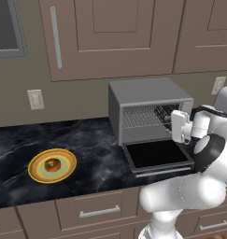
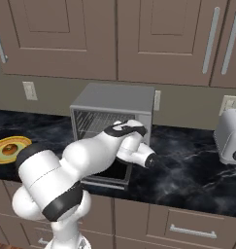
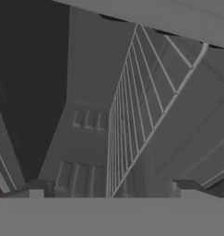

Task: Pick up the bagel from the plate, place it on the toaster oven rack, close the door, and set the timer.

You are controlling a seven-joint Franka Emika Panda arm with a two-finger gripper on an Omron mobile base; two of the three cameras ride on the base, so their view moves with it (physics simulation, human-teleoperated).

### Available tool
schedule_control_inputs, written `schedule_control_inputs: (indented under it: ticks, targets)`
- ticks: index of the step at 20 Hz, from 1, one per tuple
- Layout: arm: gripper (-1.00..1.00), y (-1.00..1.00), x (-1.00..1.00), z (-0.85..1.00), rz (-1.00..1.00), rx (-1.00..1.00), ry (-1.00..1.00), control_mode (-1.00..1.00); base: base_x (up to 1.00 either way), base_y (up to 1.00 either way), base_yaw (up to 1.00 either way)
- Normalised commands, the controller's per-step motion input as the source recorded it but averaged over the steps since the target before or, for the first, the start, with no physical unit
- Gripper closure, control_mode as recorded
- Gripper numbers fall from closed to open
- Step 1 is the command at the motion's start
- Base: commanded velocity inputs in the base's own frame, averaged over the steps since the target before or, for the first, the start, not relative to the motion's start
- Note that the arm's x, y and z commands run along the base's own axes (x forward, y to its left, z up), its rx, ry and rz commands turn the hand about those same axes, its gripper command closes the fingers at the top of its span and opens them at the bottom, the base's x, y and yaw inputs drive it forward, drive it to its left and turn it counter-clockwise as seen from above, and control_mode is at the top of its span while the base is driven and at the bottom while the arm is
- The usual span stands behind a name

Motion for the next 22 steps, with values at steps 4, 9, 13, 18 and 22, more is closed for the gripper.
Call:
schedule_control_inputs:
  ticks: [4,9,13,18,22]
  targets:
    - [-1.00,0.08,0.26,-0.08,-0.02,0.00,0.00,-1.00,0.00,0.00,0.00]
    - [-1.00,0.02,0.25,-0.12,-0.03,0.00,0.00,-1.00,0.00,0.00,0.00]
    - [-1.00,0.00,0.21,-0.16,-0.03,0.00,0.00,-1.00,0.00,0.00,0.00]
    - [-1.00,0.00,0.15,-0.20,-0.02,0.01,0.00,-1.00,0.00,0.00,0.00]
    - [-1.00,0.00,0.14,-0.18,-0.02,0.02,0.00,-1.00,0.00,0.00,0.00]
